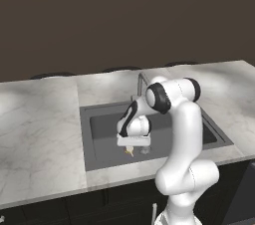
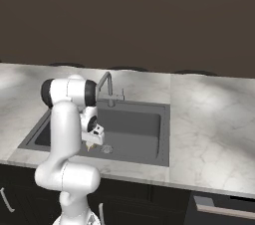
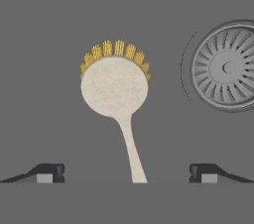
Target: Pick up the dish brush and dish brush from the sink, and place them back in the cabinet, and close the cabinet door.
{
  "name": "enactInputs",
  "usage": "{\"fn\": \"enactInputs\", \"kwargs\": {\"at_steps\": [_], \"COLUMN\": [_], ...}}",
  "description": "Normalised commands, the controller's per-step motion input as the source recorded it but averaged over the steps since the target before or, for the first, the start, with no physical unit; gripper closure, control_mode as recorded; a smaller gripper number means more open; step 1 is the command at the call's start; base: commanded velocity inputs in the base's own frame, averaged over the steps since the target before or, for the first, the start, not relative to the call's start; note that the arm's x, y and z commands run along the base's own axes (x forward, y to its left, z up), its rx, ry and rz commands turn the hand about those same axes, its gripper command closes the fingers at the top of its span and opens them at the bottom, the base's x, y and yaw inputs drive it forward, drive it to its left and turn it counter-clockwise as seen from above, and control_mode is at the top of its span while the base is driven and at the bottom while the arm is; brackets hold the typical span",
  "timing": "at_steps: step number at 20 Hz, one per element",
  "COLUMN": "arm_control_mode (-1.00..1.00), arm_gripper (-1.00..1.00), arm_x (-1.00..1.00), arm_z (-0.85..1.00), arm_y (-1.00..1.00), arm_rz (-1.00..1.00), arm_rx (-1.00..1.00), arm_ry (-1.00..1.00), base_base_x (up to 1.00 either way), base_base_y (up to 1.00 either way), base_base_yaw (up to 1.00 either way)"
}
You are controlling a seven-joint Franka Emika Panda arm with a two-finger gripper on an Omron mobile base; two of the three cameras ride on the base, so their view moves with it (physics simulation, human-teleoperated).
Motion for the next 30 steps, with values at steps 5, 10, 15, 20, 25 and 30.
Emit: {"fn": "enactInputs", "kwargs": {"at_steps": [5,10,15,20,25,30], "arm_control_mode": [-1.0,-1.0,-1.0,-1.0,-1.0,-1.0], "arm_gripper": [-1.0,-1.0,-1.0,-1.0,-1.0,-1.0], "arm_x": [0.16,0.17,0.09,0.1,0.13,0.09], "arm_z": [-0.21,-0.21,-0.2,-0.21,-0.21,-0.18], "arm_y": [0.0,0.01,0.02,0.04,0.05,0.06], "arm_rz": [0.0,0.0,0.0,0.0,0.0,0.0], "arm_rx": [0.0,0.0,0.0,0.0,0.0,0.0], "arm_ry": [0.0,0.0,0.0,0.0,0.0,0.0], "base_base_x": [0.0,0.0,0.0,0.0,0.0,0.0], "base_base_y": [0.0,0.0,0.0,0.0,0.0,0.0], "base_base_yaw": [0.0,0.0,0.0,0.0,0.0,0.0]}}
